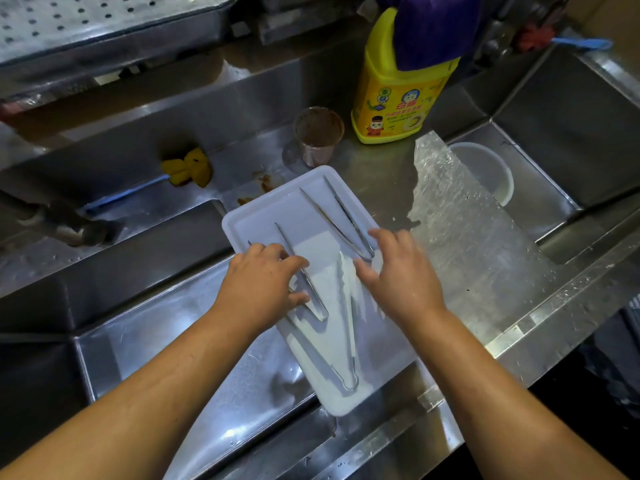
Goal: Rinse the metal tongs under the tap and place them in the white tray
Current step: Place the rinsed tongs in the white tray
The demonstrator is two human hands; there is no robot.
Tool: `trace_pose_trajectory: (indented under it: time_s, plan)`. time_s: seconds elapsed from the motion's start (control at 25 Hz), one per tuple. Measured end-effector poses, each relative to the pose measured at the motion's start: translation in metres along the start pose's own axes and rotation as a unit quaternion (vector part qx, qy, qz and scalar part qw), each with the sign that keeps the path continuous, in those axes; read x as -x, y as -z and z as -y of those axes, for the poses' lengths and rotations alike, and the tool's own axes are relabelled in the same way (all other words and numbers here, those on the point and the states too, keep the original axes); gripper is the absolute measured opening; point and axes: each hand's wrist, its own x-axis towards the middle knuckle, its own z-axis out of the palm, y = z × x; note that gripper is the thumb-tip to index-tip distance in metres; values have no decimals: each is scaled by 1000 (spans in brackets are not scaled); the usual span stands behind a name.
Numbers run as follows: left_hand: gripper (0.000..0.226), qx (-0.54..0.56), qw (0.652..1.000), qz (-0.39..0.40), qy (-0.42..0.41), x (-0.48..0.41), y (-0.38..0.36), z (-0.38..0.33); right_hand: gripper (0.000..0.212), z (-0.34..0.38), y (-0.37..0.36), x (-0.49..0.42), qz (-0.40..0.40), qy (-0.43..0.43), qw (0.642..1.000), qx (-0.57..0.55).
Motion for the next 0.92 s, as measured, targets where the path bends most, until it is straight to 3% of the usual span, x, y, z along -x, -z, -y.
trace_pose_trajectory:
  time_s: [0.16, 0.36, 0.52, 0.64, 0.8, 0.92]
  plan:
    - [61, 1, 1000, 25, 15, -3, 2, -1, 38, 2, -9, -51, 54, 30, 993, 101]
    - [57, 13, 999, 46, 14, -2, 8, 7, 31, -4, -13, -66, 29, 43, 991, 124]
    - [61, 40, 998, 42, 26, -1, 13, 7, 34, -1, -6, -55, 13, 11, 996, 83]
    - [52, 65, 995, -17, 70, 4, 15, 10, 34, 33, -8, -31, -36, 58, 998, -7]
    - [45, 169, 967, -64, 178, 13, 9, 23, 36, 84, -43, 3, 109, 101, 989, 0]
    - [47, 217, 952, -73, 204, 18, 2, 33, 37, 89, -61, 5, 130, 86, 988, -5]
